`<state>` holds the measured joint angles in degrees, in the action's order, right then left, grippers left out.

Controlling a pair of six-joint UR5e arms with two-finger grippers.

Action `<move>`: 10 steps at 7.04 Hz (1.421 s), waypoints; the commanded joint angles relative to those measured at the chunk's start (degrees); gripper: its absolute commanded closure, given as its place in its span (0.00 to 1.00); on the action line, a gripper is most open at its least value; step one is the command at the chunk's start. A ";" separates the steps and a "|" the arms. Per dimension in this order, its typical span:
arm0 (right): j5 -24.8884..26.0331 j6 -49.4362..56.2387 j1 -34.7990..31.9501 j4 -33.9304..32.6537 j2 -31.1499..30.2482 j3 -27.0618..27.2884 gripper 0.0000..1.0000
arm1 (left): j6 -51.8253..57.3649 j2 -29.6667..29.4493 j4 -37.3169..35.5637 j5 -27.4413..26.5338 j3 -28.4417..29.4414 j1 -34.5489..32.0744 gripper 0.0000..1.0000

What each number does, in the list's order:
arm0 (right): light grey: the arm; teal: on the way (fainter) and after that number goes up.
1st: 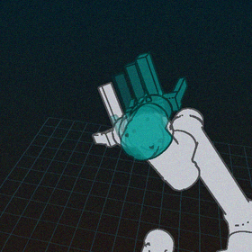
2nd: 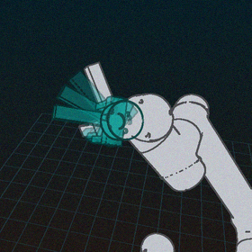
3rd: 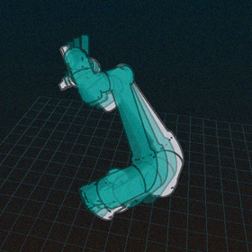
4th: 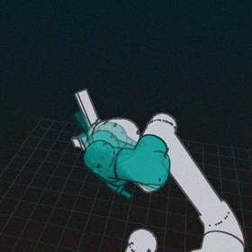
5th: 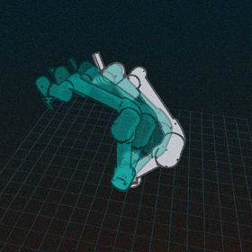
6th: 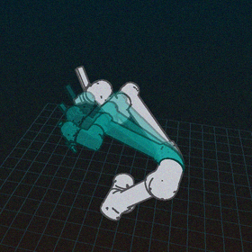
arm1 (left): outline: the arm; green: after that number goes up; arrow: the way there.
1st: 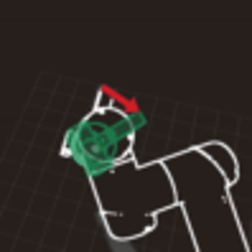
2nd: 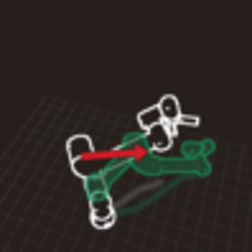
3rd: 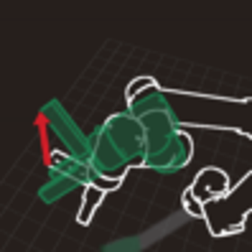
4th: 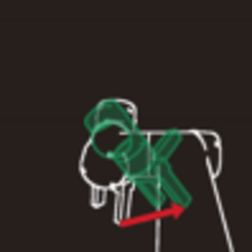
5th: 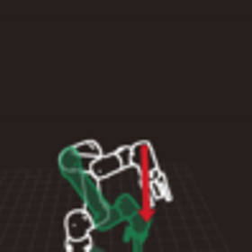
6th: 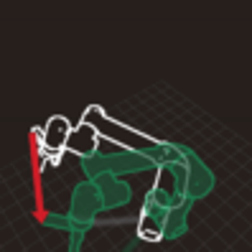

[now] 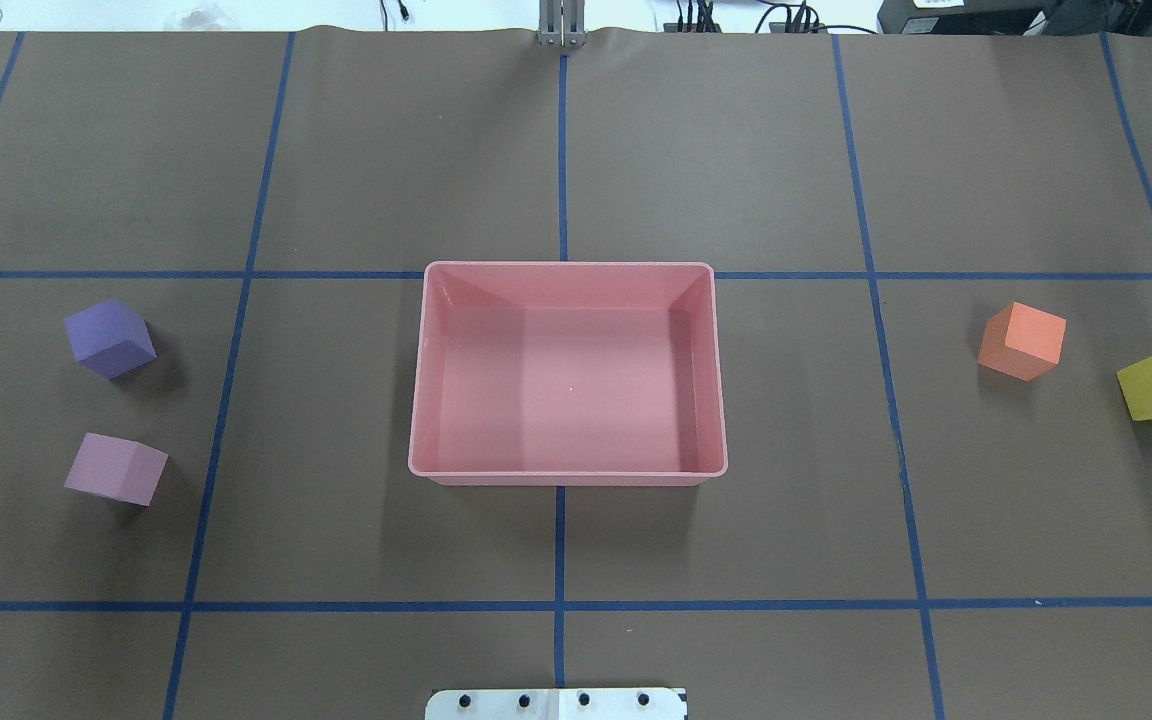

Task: Place blocks into pink bin with both arms
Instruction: 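Move the left gripper down toward the light pink cube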

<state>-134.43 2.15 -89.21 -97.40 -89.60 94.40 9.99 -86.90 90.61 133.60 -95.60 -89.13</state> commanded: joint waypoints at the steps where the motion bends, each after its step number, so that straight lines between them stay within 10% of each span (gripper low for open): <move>1: 0.04 -0.04 0.00 0.46 0.04 -0.09 0.00 | 0.03 0.06 0.00 0.08 0.07 0.01 0.00; 10: -0.31 -0.22 0.00 0.55 0.83 0.61 0.00 | -12.02 -5.74 3.16 9.43 -6.52 3.32 0.00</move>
<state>-134.73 1.93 -89.21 -96.89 -88.94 94.97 5.06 -91.88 93.31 138.33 -101.20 -88.12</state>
